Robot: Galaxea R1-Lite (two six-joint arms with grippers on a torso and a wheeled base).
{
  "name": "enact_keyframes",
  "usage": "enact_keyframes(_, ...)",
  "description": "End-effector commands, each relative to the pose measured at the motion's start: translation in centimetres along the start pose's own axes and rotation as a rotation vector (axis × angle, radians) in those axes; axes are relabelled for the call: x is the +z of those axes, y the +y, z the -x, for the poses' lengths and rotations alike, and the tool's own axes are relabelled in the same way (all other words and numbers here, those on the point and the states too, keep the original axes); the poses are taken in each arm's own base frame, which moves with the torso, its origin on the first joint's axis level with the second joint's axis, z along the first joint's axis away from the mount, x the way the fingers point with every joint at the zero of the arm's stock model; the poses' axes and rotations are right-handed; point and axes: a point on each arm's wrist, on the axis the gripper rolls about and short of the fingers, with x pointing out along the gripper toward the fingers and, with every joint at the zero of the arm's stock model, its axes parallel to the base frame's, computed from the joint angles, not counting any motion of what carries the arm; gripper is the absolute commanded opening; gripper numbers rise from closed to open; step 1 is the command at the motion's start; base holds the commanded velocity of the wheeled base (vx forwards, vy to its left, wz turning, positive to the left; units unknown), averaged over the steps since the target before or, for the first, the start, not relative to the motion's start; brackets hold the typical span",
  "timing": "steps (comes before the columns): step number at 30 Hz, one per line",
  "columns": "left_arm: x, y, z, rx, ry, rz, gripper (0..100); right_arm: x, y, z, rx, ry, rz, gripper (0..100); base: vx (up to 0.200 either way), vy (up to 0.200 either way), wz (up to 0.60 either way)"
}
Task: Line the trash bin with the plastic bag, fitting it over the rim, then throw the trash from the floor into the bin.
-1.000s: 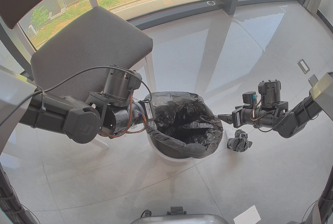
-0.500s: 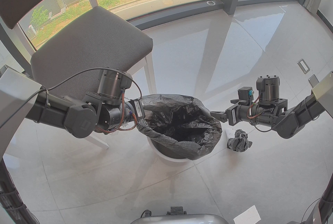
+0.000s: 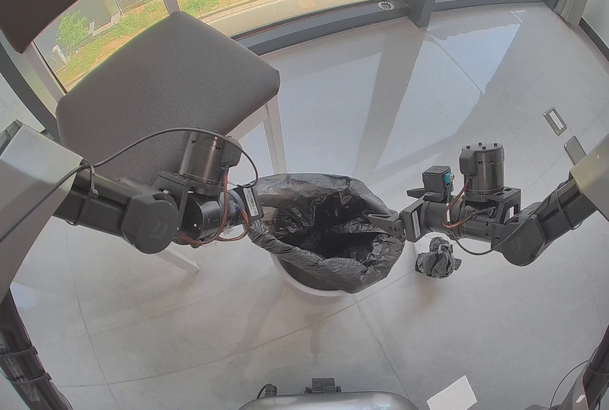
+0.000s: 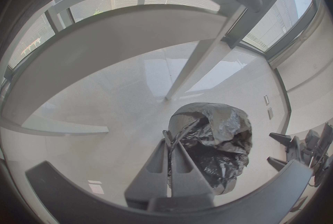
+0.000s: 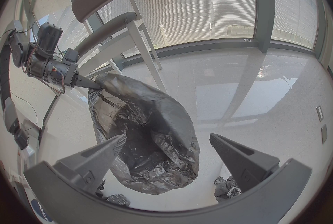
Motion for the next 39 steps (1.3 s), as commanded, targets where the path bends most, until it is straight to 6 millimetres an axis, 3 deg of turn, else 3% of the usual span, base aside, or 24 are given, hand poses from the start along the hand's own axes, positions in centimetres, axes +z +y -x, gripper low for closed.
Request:
enact_keyframes(1,0.1,-2.0,-0.2,-0.046,-0.012,-0.005,0,0.3,0.4,0.6,0.006,-0.01,0.003,100,0.0,0.0,0.0)
enact_keyframes(7,-1.6,-4.2,-1.8,-0.076,0.021,-0.008,0,0.6,0.5,1.5,0.003,-0.019,-0.002,100,0.0,0.0,0.0)
enact_keyframes(12,-2.5,-4.5,-2.8,-0.064,0.038,-0.006,0,0.7,0.3,2.3,-0.004,-0.023,-0.005,100,0.0,0.0,0.0)
enact_keyframes(22,0.1,-0.7,-2.9,0.027,0.012,0.06,0,0.7,0.5,2.2,-0.001,-0.029,-0.002,100,0.0,0.0,0.0)
enact_keyframes(26,0.1,0.5,-2.8,0.054,0.018,0.076,0,0.7,0.6,2.1,0.002,-0.031,0.001,100,0.0,0.0,0.0)
enact_keyframes(36,-0.3,-0.3,-2.5,0.036,0.024,0.093,0,0.7,0.6,2.1,0.003,-0.031,0.003,100,0.0,0.0,0.0)
enact_keyframes(37,-0.3,-0.3,-2.5,0.034,0.023,0.094,100,0.7,0.6,2.1,0.003,-0.031,0.001,100,0.0,0.0,0.0)
enact_keyframes(39,0.0,-0.5,-2.4,0.028,0.011,0.109,100,0.7,0.6,2.2,0.003,-0.031,0.001,100,0.0,0.0,0.0)
